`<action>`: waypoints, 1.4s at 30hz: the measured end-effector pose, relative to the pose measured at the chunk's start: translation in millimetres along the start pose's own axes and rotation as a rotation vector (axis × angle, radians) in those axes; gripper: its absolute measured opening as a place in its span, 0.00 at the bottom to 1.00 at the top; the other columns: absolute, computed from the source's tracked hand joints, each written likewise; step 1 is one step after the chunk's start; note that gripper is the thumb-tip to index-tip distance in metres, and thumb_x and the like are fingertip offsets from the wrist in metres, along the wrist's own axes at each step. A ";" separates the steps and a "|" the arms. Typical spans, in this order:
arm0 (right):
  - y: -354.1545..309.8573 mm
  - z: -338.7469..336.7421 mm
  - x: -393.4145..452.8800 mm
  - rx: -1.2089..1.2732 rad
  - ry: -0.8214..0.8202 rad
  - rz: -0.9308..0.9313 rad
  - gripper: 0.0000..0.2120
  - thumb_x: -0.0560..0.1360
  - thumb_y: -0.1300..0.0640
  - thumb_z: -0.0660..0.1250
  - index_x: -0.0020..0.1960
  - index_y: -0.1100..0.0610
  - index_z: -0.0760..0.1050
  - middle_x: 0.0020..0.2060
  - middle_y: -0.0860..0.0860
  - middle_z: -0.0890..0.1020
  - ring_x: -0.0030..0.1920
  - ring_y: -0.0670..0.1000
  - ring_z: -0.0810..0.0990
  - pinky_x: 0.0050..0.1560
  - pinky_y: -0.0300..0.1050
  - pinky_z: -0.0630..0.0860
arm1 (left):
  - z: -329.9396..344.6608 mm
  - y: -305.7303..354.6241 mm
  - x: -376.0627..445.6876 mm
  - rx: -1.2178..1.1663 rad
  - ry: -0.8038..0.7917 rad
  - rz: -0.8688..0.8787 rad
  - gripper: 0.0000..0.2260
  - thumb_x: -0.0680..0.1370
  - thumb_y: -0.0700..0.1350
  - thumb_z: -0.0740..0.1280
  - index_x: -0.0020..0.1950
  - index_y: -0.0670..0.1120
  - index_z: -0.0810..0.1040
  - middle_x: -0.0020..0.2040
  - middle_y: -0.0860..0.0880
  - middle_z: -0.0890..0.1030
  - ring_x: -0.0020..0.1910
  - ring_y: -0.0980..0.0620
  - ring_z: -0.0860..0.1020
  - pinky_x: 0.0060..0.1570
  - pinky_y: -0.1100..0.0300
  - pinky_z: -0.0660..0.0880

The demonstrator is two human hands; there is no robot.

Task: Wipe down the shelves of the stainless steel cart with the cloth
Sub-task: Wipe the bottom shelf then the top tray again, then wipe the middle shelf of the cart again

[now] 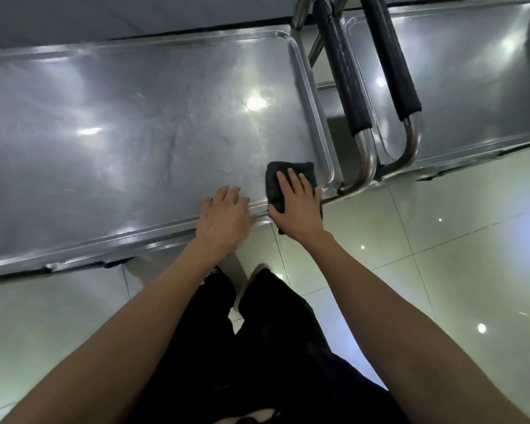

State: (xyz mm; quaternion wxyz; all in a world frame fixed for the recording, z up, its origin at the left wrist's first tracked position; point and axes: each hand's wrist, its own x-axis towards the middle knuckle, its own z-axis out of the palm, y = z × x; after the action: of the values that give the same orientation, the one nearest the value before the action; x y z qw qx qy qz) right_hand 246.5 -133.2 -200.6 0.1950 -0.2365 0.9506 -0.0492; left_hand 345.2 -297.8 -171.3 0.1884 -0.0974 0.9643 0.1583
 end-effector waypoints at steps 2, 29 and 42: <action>-0.1 1.7 -5.9 -0.016 0.014 -0.026 0.36 0.78 0.40 0.62 0.81 0.49 0.52 0.80 0.53 0.56 0.79 0.58 0.54 0.75 0.69 0.52 | 3.7 3.6 -13.9 -0.024 0.021 -0.031 0.18 0.81 0.48 0.59 0.70 0.47 0.73 0.76 0.45 0.65 0.76 0.43 0.59 0.69 0.42 0.62; -85.0 98.8 -135.8 0.569 0.097 -0.083 0.23 0.76 0.64 0.65 0.70 0.52 0.74 0.56 0.49 0.81 0.53 0.51 0.79 0.58 0.52 0.78 | 102.3 -125.6 -229.5 -0.179 -0.080 -0.389 0.21 0.81 0.50 0.61 0.74 0.49 0.70 0.74 0.46 0.68 0.72 0.44 0.66 0.68 0.43 0.66; -143.4 273.5 -116.4 0.592 -0.116 0.025 0.23 0.76 0.65 0.62 0.69 0.50 0.74 0.48 0.47 0.82 0.46 0.48 0.79 0.42 0.24 0.67 | 228.1 -219.2 -186.5 -0.246 -0.089 -0.355 0.20 0.82 0.51 0.61 0.73 0.50 0.72 0.77 0.48 0.66 0.75 0.45 0.63 0.70 0.43 0.65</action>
State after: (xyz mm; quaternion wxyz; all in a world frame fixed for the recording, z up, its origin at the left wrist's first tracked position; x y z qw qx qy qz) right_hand 510.5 -205.7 -384.9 0.3101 -0.1601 0.8850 -0.3081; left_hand 645.0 -399.9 -357.1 0.2426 -0.2806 0.8962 0.2433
